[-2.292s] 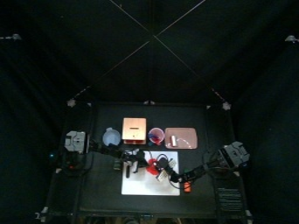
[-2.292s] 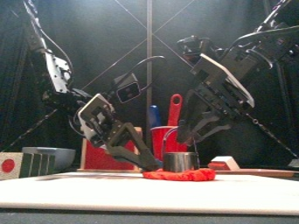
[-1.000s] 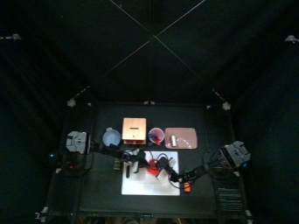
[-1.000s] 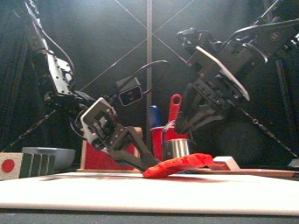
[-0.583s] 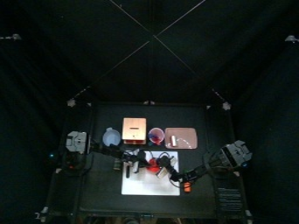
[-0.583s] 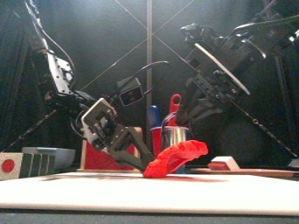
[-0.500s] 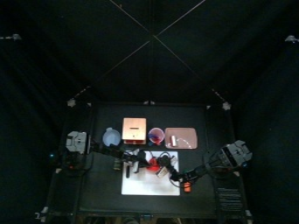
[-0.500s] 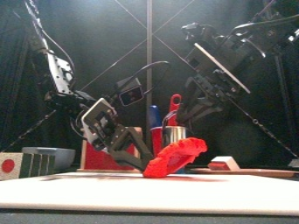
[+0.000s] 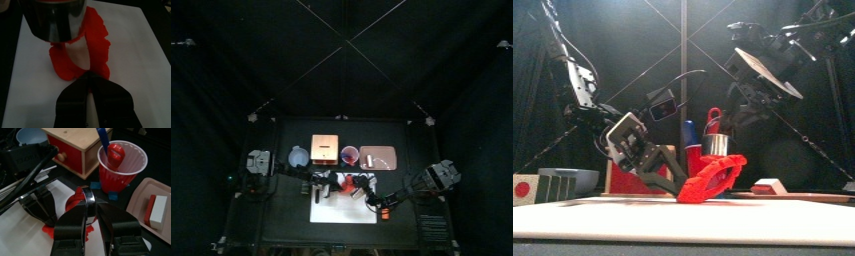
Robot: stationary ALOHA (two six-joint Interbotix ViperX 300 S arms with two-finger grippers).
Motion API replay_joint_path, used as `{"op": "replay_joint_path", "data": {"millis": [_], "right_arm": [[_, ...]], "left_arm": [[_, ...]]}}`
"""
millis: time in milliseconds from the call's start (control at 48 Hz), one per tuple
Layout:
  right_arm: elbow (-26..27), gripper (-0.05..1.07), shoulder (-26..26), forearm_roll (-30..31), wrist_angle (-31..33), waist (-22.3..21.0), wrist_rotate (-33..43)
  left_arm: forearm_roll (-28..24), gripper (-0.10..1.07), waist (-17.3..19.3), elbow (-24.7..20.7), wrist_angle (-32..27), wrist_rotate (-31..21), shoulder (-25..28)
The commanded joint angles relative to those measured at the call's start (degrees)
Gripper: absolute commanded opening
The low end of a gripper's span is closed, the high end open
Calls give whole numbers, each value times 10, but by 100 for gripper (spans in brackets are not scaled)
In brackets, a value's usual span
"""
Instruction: Remove excess
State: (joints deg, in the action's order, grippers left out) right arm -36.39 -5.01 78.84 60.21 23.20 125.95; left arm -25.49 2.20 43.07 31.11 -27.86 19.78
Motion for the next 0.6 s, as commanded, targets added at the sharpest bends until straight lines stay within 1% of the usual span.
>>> {"op": "replay_joint_path", "data": {"millis": [0,104,333,458,583], "right_arm": [[5,56,25,-1,21,4,4],[4,56,28,-3,37,10,4],[-6,56,34,-27,40,18,4],[-18,56,39,-61,41,25,1],[-42,56,42,-106,21,34,5]], "left_arm": [[-2,51,1,-1,-4,2,-6],[-2,51,1,-1,-4,2,-7],[-2,51,3,-1,-4,3,-8],[-2,51,3,-2,-4,3,-10],[-4,51,2,1,-4,4,-24]]}}
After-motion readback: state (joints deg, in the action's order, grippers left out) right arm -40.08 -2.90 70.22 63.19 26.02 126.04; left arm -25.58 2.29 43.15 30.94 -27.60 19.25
